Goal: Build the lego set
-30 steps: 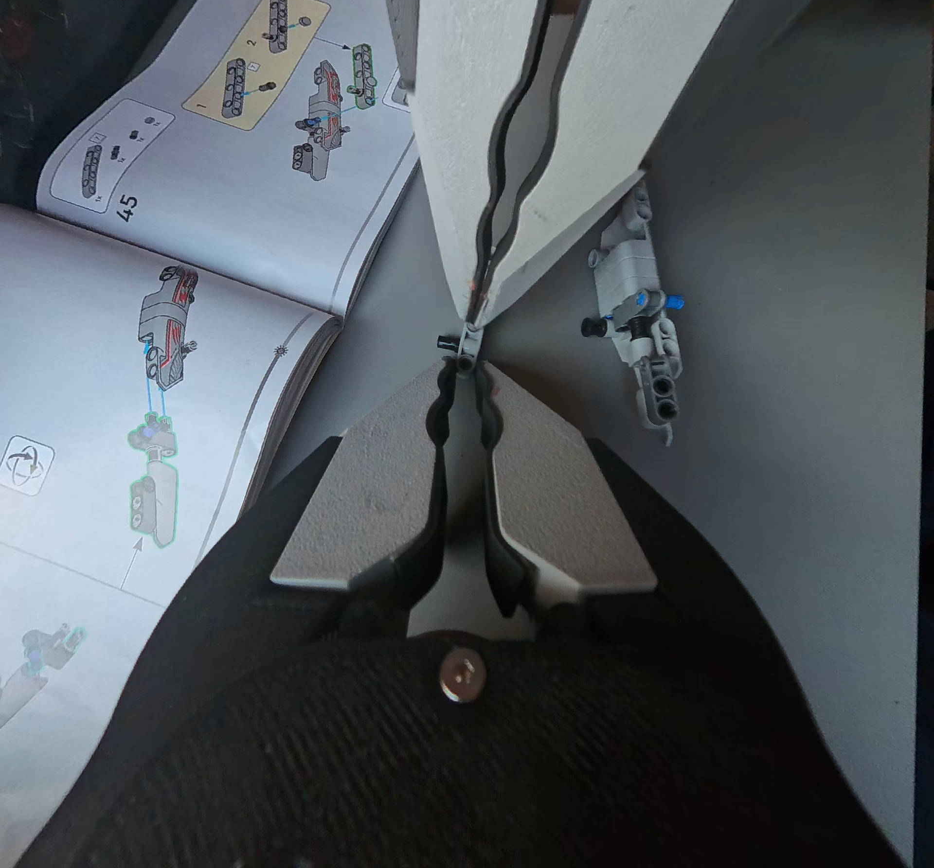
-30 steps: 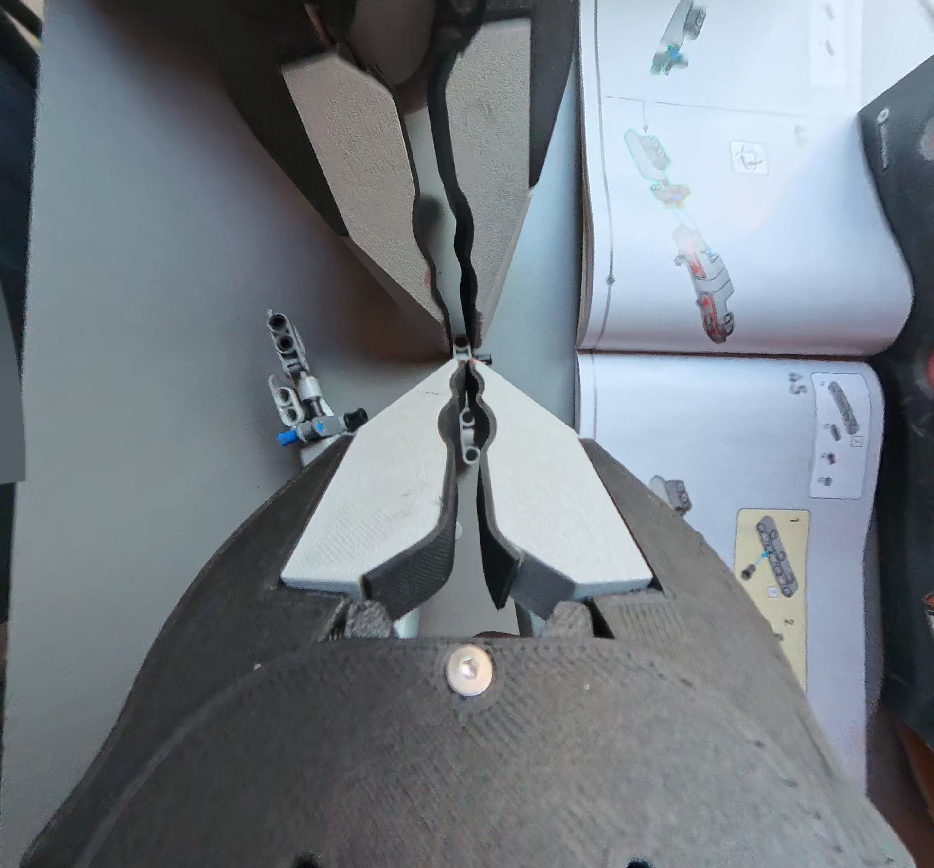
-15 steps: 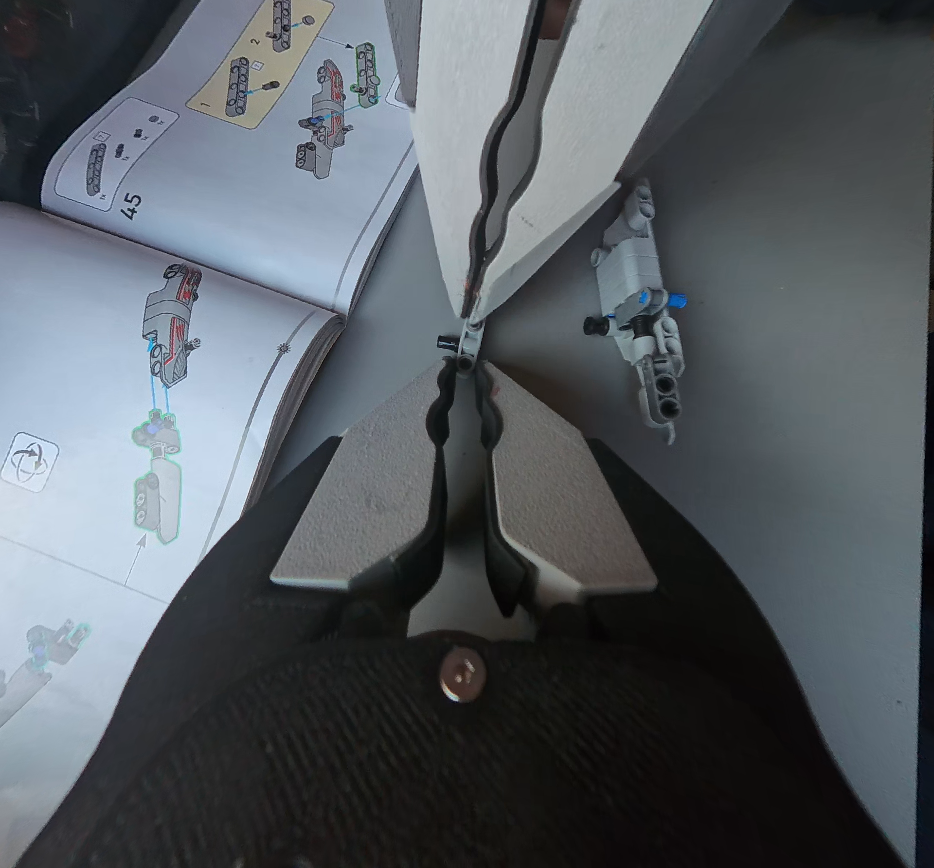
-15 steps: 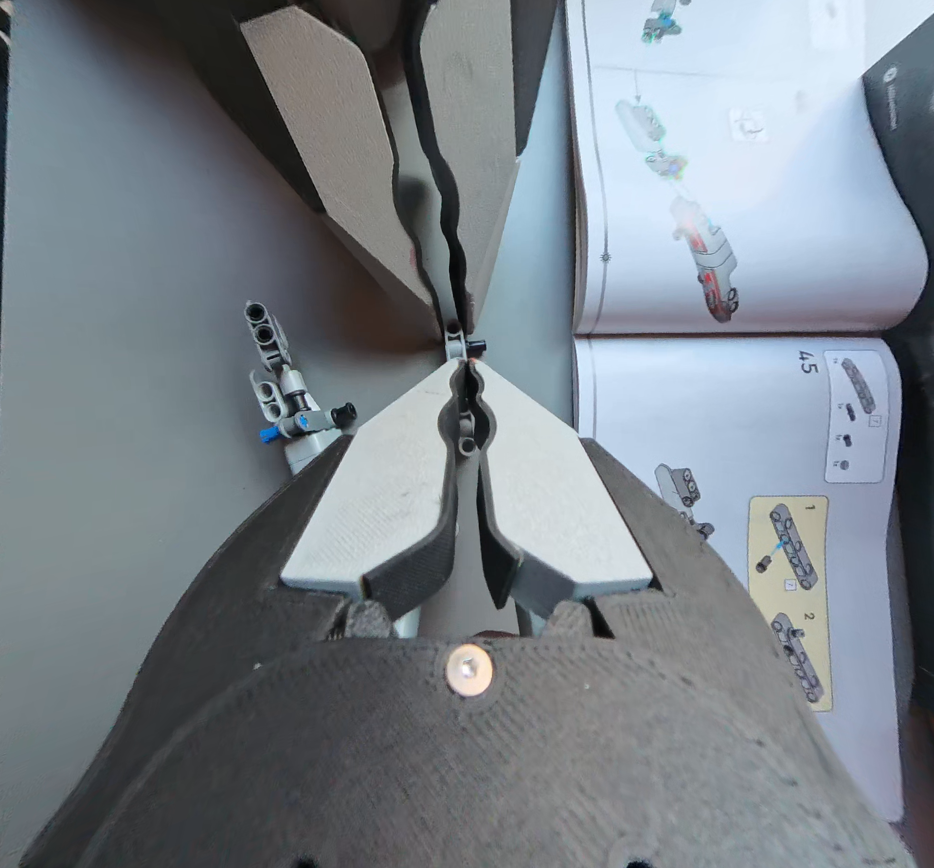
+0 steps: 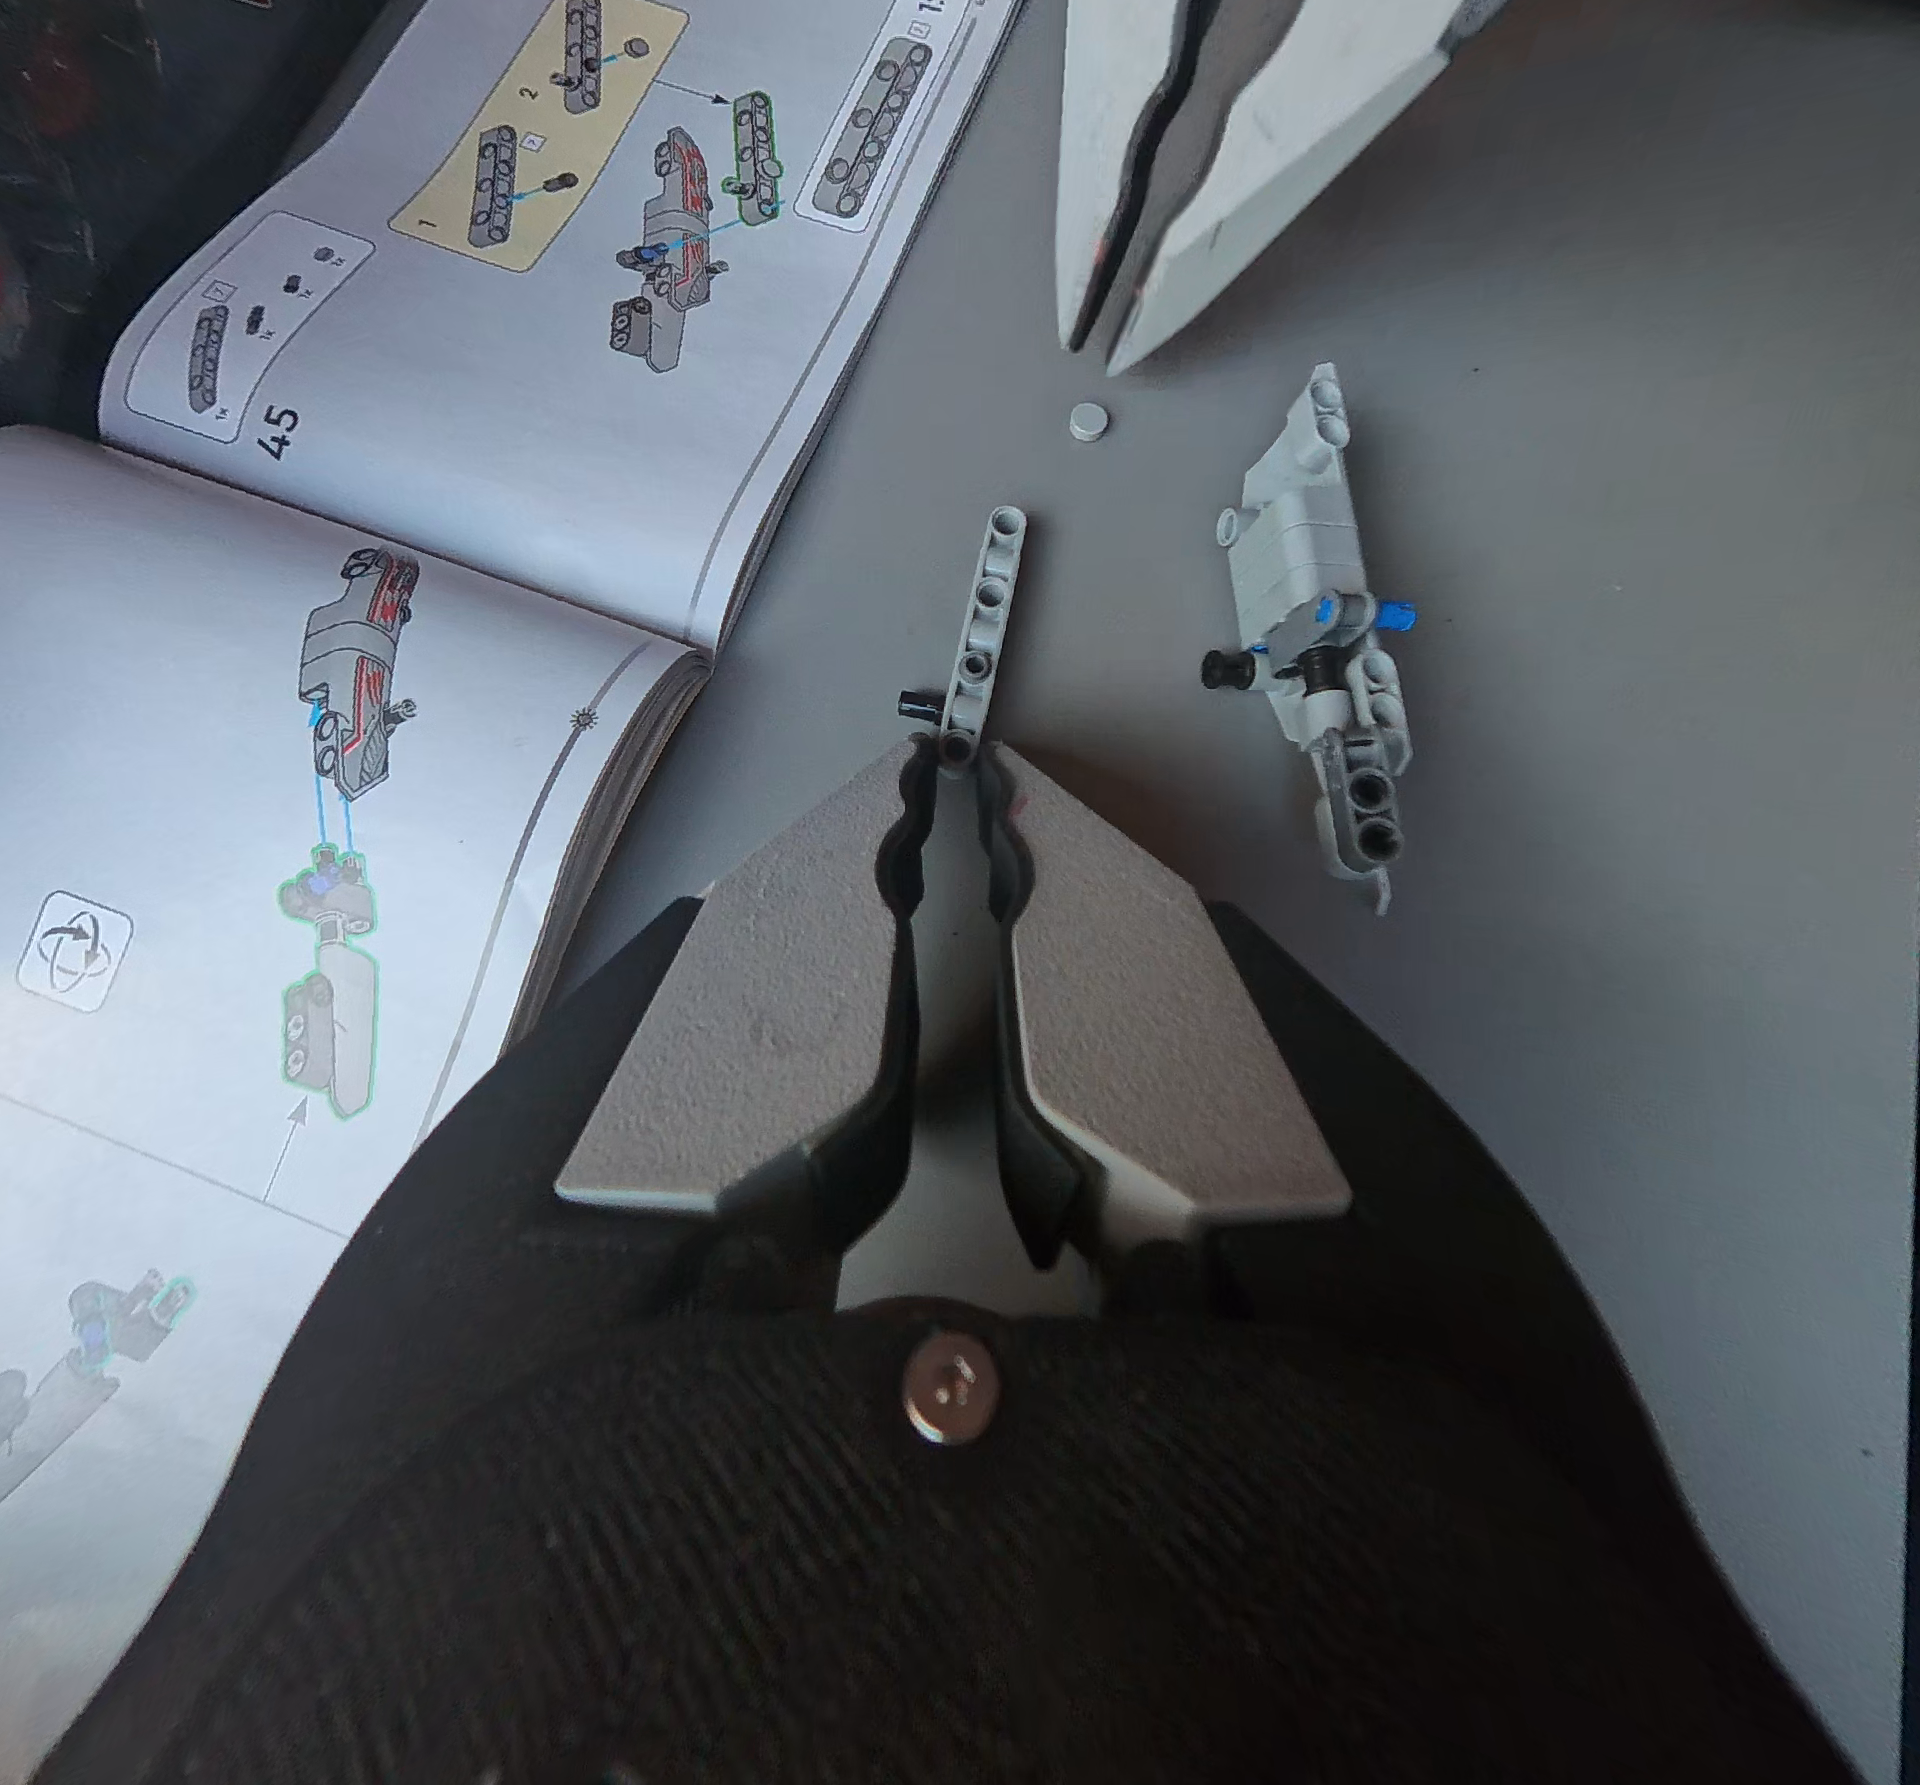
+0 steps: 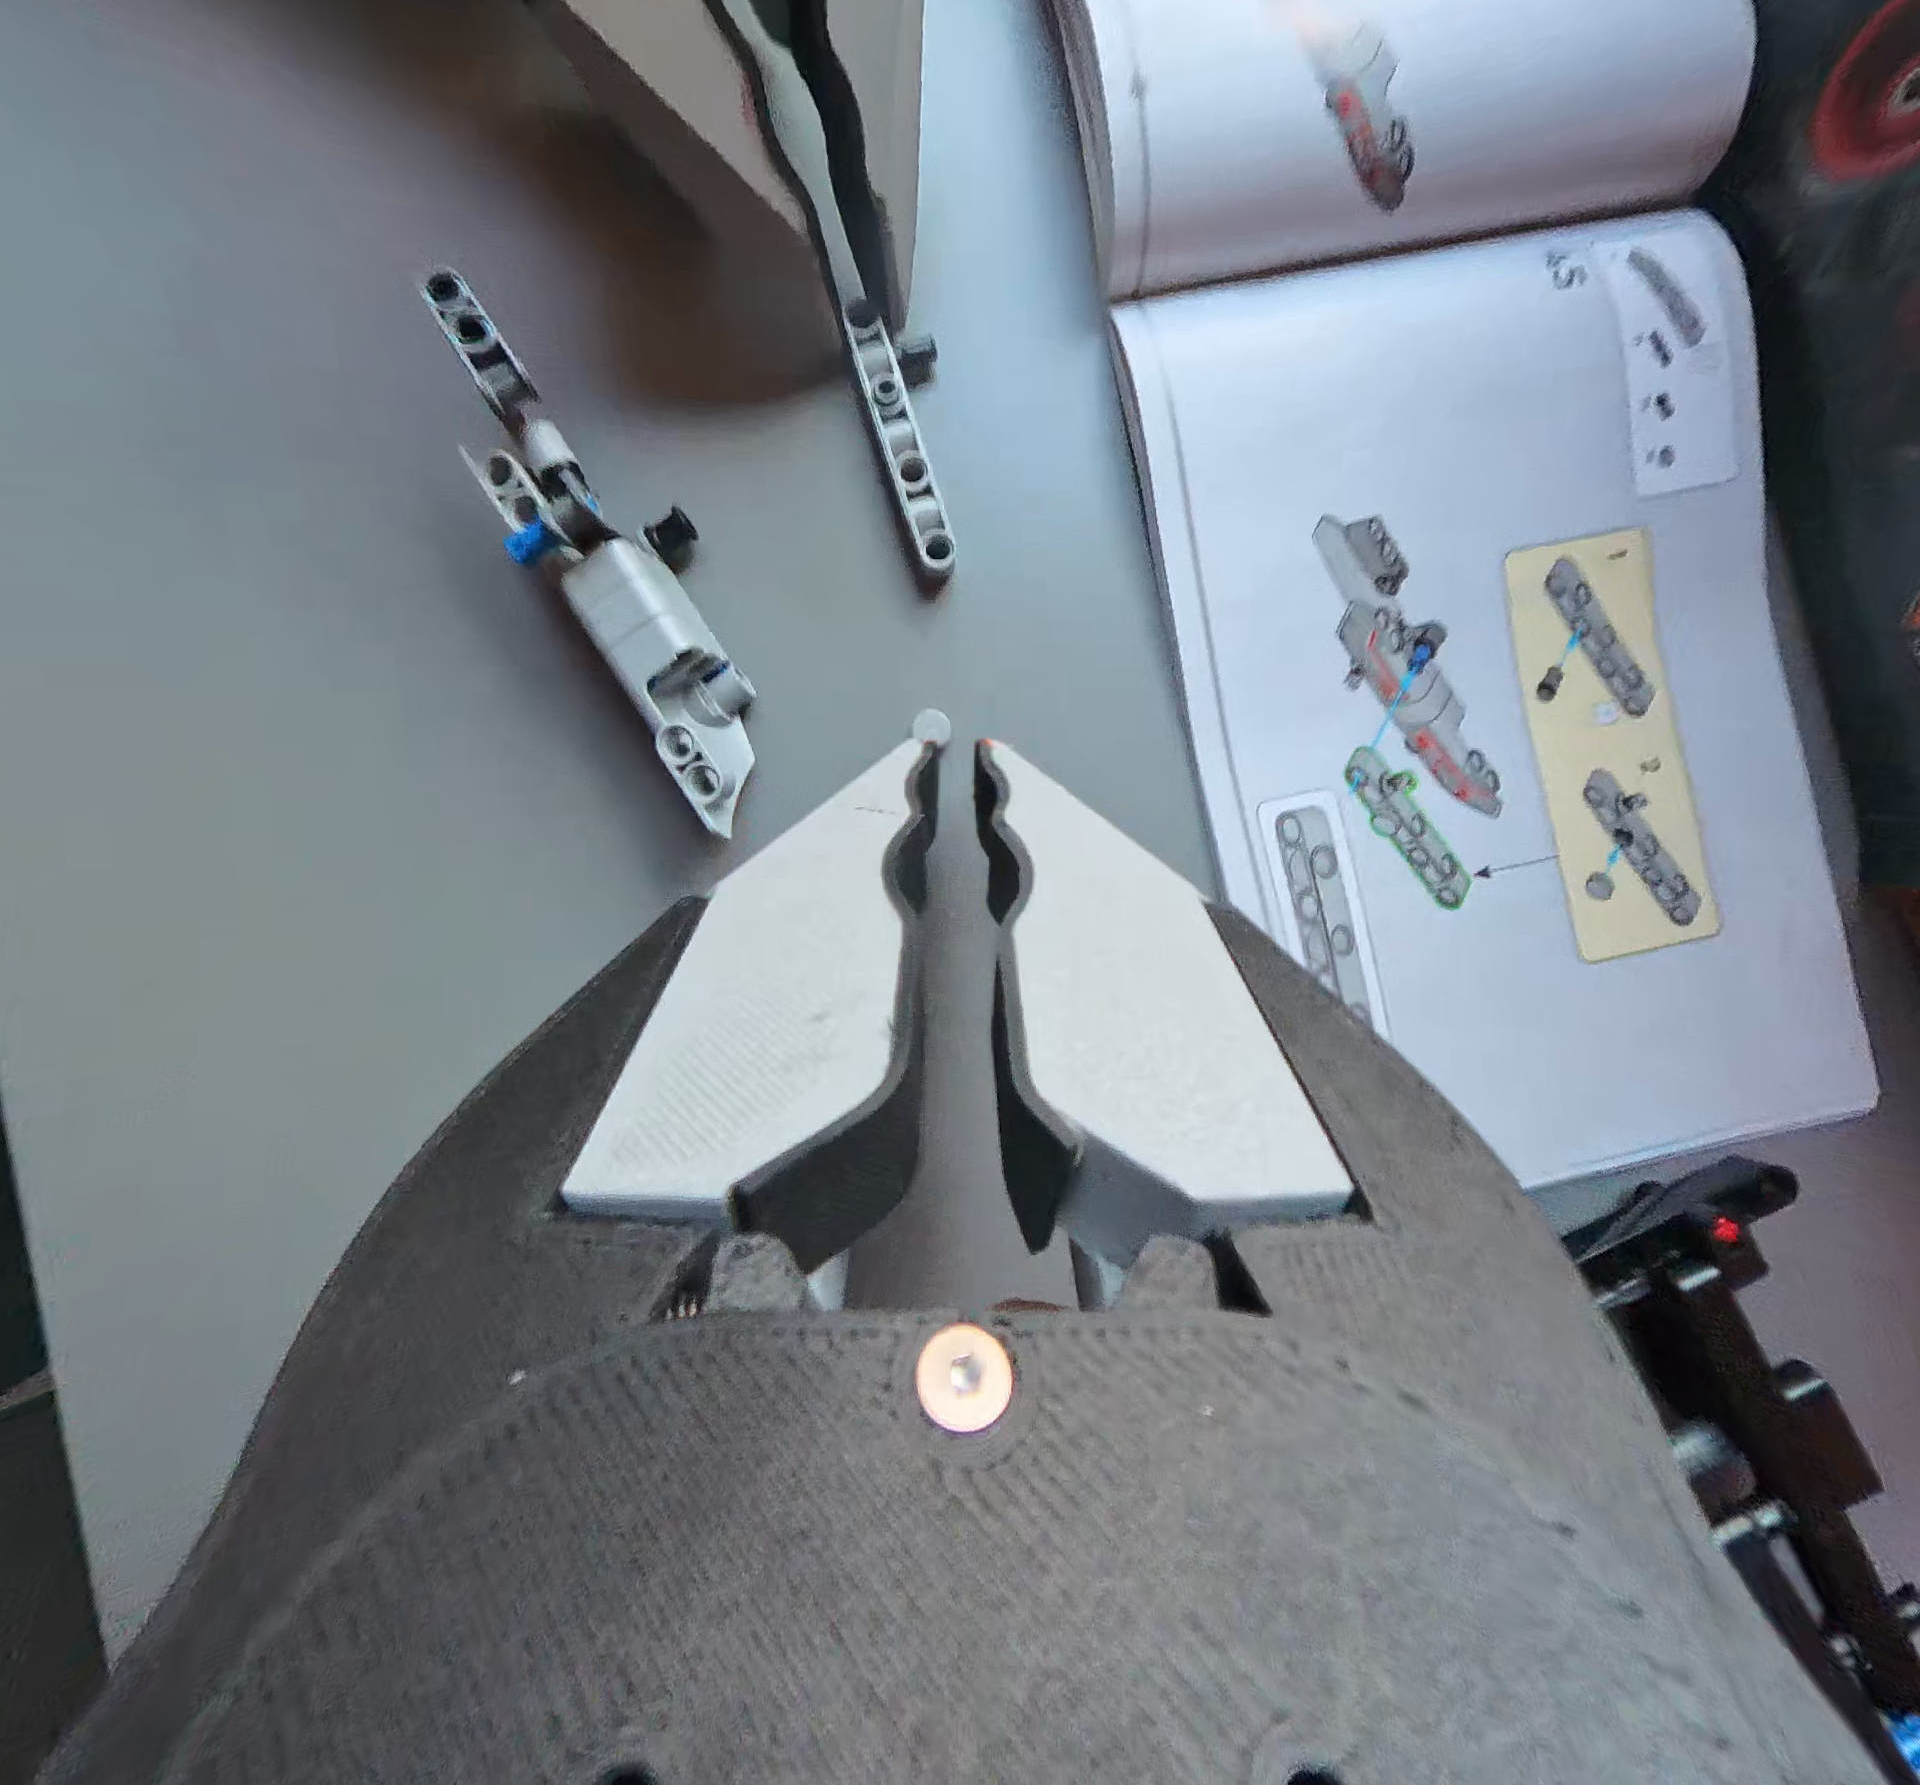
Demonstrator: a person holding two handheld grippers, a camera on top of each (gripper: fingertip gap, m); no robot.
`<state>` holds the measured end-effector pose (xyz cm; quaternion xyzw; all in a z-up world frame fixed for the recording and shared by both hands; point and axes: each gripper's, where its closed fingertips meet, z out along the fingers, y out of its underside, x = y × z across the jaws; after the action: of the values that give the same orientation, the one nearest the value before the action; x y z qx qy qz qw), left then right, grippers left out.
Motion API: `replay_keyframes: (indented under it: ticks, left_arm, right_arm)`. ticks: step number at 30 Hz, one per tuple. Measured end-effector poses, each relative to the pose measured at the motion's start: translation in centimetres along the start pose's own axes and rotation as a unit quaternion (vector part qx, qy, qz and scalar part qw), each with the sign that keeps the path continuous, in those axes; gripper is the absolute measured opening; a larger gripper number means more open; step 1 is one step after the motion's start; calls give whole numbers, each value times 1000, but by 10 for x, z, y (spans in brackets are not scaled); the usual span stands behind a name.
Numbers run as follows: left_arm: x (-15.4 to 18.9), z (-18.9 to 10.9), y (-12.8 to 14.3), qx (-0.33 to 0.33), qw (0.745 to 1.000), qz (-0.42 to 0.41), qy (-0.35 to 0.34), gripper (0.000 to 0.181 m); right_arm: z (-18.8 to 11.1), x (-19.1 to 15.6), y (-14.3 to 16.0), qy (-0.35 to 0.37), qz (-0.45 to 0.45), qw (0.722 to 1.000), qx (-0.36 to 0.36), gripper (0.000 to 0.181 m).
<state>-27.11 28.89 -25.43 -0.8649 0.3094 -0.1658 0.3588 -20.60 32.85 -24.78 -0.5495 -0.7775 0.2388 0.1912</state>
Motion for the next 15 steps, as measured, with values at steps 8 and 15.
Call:
replay_keyframes:
  ticks: [8, 15]
  left_arm:
    - [0, 0, 0, 0, 1000, 0, 0, 4]
    - [0, 0, 0, -1, 1000, 2, -2, 4]
  right_arm:
    - [10, -2, 2, -9, 9, 1000, 5, 5]
    - [11, -3, 1, -19, 9, 1000, 10, 9]
